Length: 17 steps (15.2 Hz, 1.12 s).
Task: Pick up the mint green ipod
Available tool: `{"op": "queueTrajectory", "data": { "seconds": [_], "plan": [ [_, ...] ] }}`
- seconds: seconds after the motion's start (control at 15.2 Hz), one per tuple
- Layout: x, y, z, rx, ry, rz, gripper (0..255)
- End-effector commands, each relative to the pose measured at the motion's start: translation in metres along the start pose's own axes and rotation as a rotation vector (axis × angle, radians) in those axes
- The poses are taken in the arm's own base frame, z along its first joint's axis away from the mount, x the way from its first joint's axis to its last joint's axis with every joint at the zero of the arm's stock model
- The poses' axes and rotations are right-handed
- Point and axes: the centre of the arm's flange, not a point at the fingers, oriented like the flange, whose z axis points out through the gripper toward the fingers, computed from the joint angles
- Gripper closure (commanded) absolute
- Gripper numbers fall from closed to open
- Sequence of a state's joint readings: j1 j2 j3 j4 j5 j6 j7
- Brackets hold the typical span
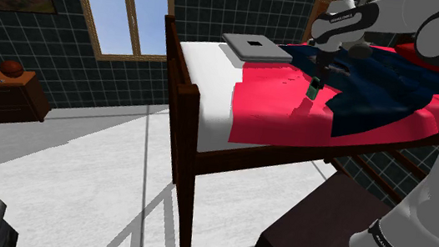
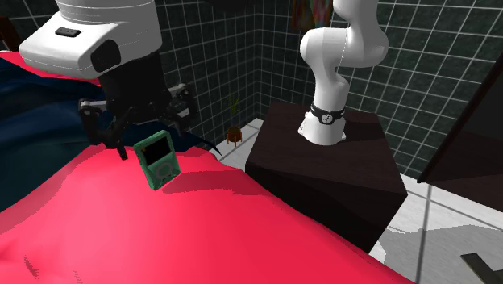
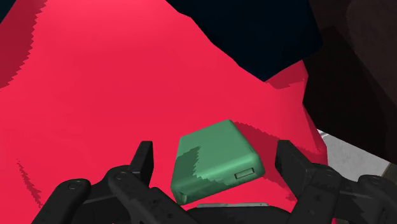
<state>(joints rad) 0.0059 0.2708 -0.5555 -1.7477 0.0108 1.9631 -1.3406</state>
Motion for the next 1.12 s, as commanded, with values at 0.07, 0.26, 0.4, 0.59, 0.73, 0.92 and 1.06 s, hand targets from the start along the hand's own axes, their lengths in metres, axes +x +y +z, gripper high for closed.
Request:
{"op": "queueTrajectory", "data": {
  "seconds": [0.07, 0.26, 0.4, 0.59, 0.73, 0.92, 1.06],
  "plan": [
    [0.001, 0.001, 0.003, 0.000, 0.000, 0.000, 255],
    [0.001, 0.001, 0.003, 0.000, 0.000, 0.000, 255],
    [0.001, 0.001, 0.003, 0.000, 0.000, 0.000, 255],
    [0.001, 0.001, 0.004, 0.000, 0.000, 0.000, 255],
    [0.000, 0.001, -0.001, 0.000, 0.000, 0.000, 255],
    [-0.002, 0.001, -0.017, 0.000, 0.000, 0.000, 255],
    [-0.003, 0.001, -0.027, 0.000, 0.000, 0.000, 255]
  ]
}}
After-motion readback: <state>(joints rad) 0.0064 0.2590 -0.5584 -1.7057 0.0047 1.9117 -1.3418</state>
